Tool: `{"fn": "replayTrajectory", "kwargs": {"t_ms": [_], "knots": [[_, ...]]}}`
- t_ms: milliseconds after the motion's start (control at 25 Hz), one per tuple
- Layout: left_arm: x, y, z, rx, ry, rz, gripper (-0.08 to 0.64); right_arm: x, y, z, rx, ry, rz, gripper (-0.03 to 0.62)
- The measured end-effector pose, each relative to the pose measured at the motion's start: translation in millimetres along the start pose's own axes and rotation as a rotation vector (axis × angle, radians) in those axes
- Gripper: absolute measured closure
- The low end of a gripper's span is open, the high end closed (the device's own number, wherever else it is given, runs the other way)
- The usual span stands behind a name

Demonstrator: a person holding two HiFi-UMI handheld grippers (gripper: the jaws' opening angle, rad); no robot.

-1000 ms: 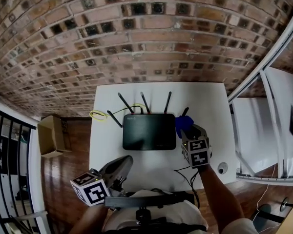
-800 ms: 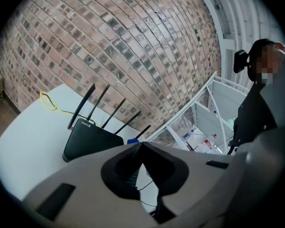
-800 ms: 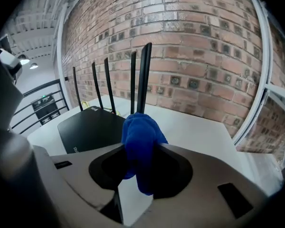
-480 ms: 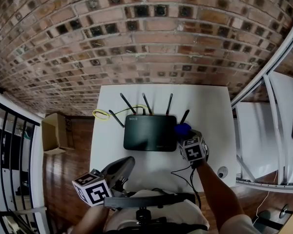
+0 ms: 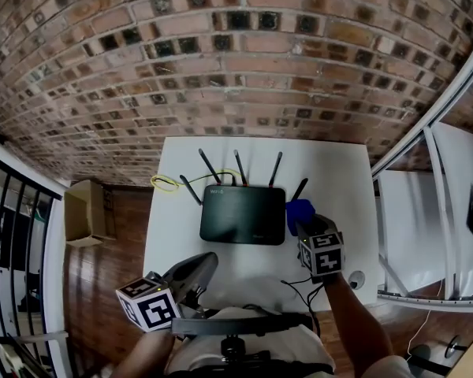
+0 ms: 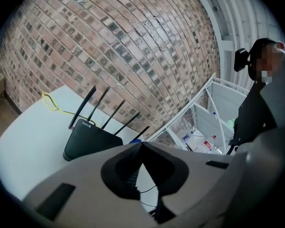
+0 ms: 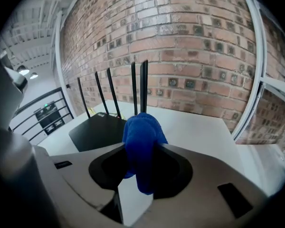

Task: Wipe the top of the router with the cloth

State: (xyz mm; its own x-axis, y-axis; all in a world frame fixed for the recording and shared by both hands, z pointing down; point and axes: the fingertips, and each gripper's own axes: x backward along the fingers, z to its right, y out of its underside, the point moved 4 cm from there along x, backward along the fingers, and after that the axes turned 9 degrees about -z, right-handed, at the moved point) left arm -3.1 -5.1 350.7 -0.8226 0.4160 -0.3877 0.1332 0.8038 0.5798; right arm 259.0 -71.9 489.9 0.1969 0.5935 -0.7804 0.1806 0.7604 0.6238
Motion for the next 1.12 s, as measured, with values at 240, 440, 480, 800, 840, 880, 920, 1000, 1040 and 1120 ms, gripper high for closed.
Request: {"fn": "replayTrajectory", "kwargs": {"t_ms": [240, 440, 480, 800, 840, 880, 920, 1000, 1040, 1120], "knots": [[10, 13, -24, -0.071, 0.029, -0.01, 0.535, 34, -47, -39, 0.054, -0.047, 0.135, 0.456], [18, -1, -7, 0.007, 0.017, 0.015, 0.535, 34, -80, -60, 0.045, -0.044, 0.191, 0.456], [21, -3, -6, 0.012, 0.02, 0.017, 0.535, 32, -85, -63, 0.038, -0.035, 0.193, 0.456], [35, -2, -25, 0.006, 0.019, -0.012, 0.535, 15, -133, -65, -0.074, 0.093, 0.267, 0.456], [36, -4, -27, 0.009, 0.022, -0.009, 0.535, 14, -139, -64, -0.075, 0.112, 0.279, 0.456], [36, -5, -29, 0.01, 0.023, -0.007, 0.535, 11, -143, -64, -0.077, 0.129, 0.283, 0.456], [37, -6, -32, 0.011, 0.024, -0.005, 0.535, 6, -144, -64, -0.082, 0.143, 0.279, 0.456], [37, -7, -36, 0.012, 0.027, -0.004, 0.535, -6, -142, -62, -0.103, 0.165, 0.26, 0.456], [37, -8, -37, 0.014, 0.028, -0.005, 0.535, -12, -140, -62, -0.112, 0.174, 0.247, 0.456], [38, -10, -39, 0.016, 0.029, -0.007, 0.535, -25, -134, -62, -0.125, 0.183, 0.212, 0.456]]}}
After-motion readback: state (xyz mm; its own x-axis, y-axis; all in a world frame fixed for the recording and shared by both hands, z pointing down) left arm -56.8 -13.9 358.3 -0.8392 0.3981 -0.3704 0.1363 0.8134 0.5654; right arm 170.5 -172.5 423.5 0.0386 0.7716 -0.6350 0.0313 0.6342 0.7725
